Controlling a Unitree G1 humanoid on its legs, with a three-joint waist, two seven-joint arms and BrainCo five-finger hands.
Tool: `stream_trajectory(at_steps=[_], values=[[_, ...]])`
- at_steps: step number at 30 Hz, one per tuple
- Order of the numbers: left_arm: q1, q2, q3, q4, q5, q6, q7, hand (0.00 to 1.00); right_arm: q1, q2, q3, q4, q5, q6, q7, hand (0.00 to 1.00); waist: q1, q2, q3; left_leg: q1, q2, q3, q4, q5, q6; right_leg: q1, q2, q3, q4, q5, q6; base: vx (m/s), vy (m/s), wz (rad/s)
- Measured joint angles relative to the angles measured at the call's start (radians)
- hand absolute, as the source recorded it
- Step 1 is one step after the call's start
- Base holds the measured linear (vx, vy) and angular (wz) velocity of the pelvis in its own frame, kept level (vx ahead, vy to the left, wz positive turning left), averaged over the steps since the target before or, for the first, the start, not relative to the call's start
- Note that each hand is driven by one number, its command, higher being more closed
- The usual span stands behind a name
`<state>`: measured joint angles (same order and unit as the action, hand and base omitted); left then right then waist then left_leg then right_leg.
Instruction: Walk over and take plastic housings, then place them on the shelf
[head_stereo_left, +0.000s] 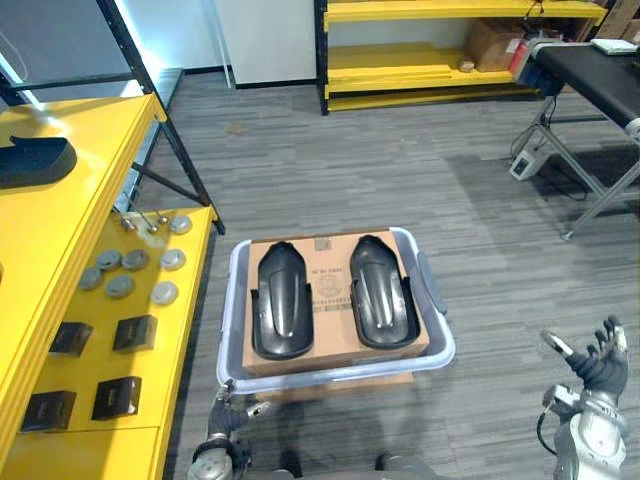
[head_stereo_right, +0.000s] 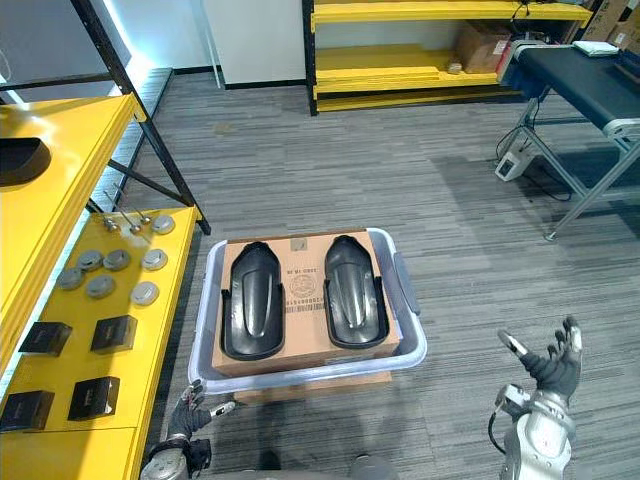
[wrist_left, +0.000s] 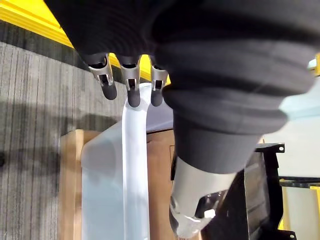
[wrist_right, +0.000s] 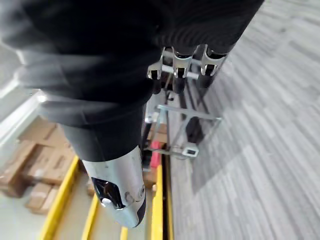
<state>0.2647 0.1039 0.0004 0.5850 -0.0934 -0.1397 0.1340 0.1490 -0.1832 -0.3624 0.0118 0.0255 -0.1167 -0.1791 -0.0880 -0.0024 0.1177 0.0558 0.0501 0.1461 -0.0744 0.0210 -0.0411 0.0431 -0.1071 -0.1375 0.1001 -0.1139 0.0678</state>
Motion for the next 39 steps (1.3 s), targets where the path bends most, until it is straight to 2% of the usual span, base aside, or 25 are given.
stream_trajectory(at_steps=[4, 5, 7, 10, 13, 18, 20, 21, 25, 28, 33, 36, 39], values=[[0.001, -0.001, -0.013, 0.004, 0.0, -0.001, 0.0, 0.0, -0.11, -0.024, 0.086, 0.07, -0.1, 0.006, -0.003, 0.0, 0.029, 0.001, 0.002, -0.021, -0.003, -0.015, -0.019, 0.022, 0.006, -0.016, 0.0, -0.014, -0.012, 0.017, -0.001, -0.06, 0.006, 0.11], [0.0, -0.001, -0.014, 0.005, 0.0, -0.002, 0.0, 0.0, -0.155, -0.034, 0.099, 0.118, -0.12, 0.009, -0.015, 0.0, 0.045, 0.004, 0.005, -0.03, -0.005, -0.022, -0.019, 0.027, 0.009, -0.016, -0.001, -0.022, -0.023, 0.023, 0.001, -0.04, 0.009, 0.23], [-0.001, -0.001, -0.024, 0.005, 0.0, -0.002, 0.001, 0.0, -0.223, -0.046, 0.107, 0.197, -0.154, 0.018, -0.037, 0.0, 0.05, 0.011, 0.014, -0.051, -0.013, -0.043, -0.019, 0.038, 0.014, -0.022, -0.006, -0.038, -0.033, 0.028, 0.003, -0.05, 0.013, 0.32], [-0.002, -0.002, -0.04, 0.005, -0.001, -0.003, 0.002, 0.0, -0.329, -0.058, 0.117, 0.313, -0.179, 0.05, -0.063, 0.0, 0.058, 0.034, 0.06, -0.076, -0.023, -0.066, -0.019, 0.053, 0.022, -0.035, -0.015, -0.058, -0.033, 0.036, 0.008, -0.05, 0.025, 0.22], [-0.016, -0.002, -0.043, 0.005, -0.004, -0.004, 0.007, 0.0, -0.414, -0.062, 0.134, 0.422, -0.2, 0.077, -0.086, 0.0, 0.075, 0.043, 0.112, -0.108, -0.026, -0.077, -0.018, 0.066, 0.025, -0.058, -0.016, -0.07, -0.036, 0.047, 0.007, -0.06, 0.023, 0.12], [-0.084, -0.005, -0.084, 0.003, -0.013, -0.025, 0.046, 0.0, -0.587, -0.067, 0.123, 0.642, -0.202, 0.124, -0.156, 0.0, 0.081, 0.058, 0.205, -0.178, -0.033, -0.126, -0.018, 0.102, 0.03, -0.102, -0.022, -0.12, -0.035, 0.061, 0.009, -0.06, 0.022, 0.31], [-0.098, -0.014, -0.095, -0.007, -0.014, -0.026, 0.056, 0.0, -0.634, -0.07, 0.118, 0.691, -0.194, 0.128, -0.183, 0.0, 0.081, 0.075, 0.23, -0.196, -0.039, -0.15, -0.018, 0.112, 0.033, -0.107, -0.027, -0.147, -0.035, 0.063, 0.009, -0.03, 0.021, 0.31], [-0.099, -0.016, -0.103, -0.012, -0.015, -0.031, 0.065, 0.0, -0.655, -0.071, 0.1, 0.714, -0.193, 0.127, -0.193, 1.0, 0.083, 0.083, 0.241, -0.201, -0.042, -0.16, -0.018, 0.116, 0.032, -0.107, -0.028, -0.156, -0.035, 0.063, 0.01, -0.02, 0.014, 0.31], [-0.117, -0.023, -0.129, -0.014, -0.022, -0.034, 0.084, 0.0, -0.716, -0.127, 0.063, 0.808, -0.172, 0.126, -0.21, 1.0, 0.081, 0.113, 0.264, -0.23, -0.052, -0.196, -0.019, 0.133, 0.03, -0.115, -0.034, -0.192, -0.035, 0.064, 0.012, -0.03, 0.013, 0.29], [-0.139, -0.021, -0.137, -0.014, -0.023, -0.037, 0.088, 0.0, -0.74, -0.16, 0.056, 0.838, -0.152, 0.124, -0.21, 1.0, 0.078, 0.113, 0.279, -0.236, -0.052, -0.213, -0.02, 0.14, 0.026, -0.116, -0.033, -0.206, -0.032, 0.064, 0.012, -0.05, -0.007, 0.14], [-0.14, -0.021, -0.166, -0.013, -0.023, -0.041, 0.088, 0.0, -0.737, -0.169, 0.058, 0.834, -0.142, 0.124, -0.208, 1.0, 0.073, 0.112, 0.279, -0.236, -0.048, -0.213, -0.02, 0.14, 0.025, -0.116, -0.03, -0.204, -0.033, 0.064, 0.012, -0.01, -0.004, 0.0], [-0.156, -0.021, -0.166, -0.013, -0.023, -0.041, 0.088, 0.0, -0.67, -0.171, 0.057, 0.743, -0.143, 0.127, -0.21, 1.0, 0.074, 0.111, 0.278, -0.235, -0.046, -0.213, -0.021, 0.14, 0.024, -0.115, -0.028, -0.204, -0.034, 0.063, 0.012, 0.0, 0.0, 0.0], [-0.167, -0.021, -0.163, -0.044, -0.023, -0.039, 0.085, 0.0, -0.542, -0.153, 0.057, 0.568, -0.164, 0.132, -0.192, 1.0, 0.064, 0.102, 0.274, -0.221, -0.048, -0.213, -0.021, 0.139, 0.024, -0.1, -0.031, -0.205, -0.035, 0.063, 0.013, 0.02, -0.009, 0.03]])
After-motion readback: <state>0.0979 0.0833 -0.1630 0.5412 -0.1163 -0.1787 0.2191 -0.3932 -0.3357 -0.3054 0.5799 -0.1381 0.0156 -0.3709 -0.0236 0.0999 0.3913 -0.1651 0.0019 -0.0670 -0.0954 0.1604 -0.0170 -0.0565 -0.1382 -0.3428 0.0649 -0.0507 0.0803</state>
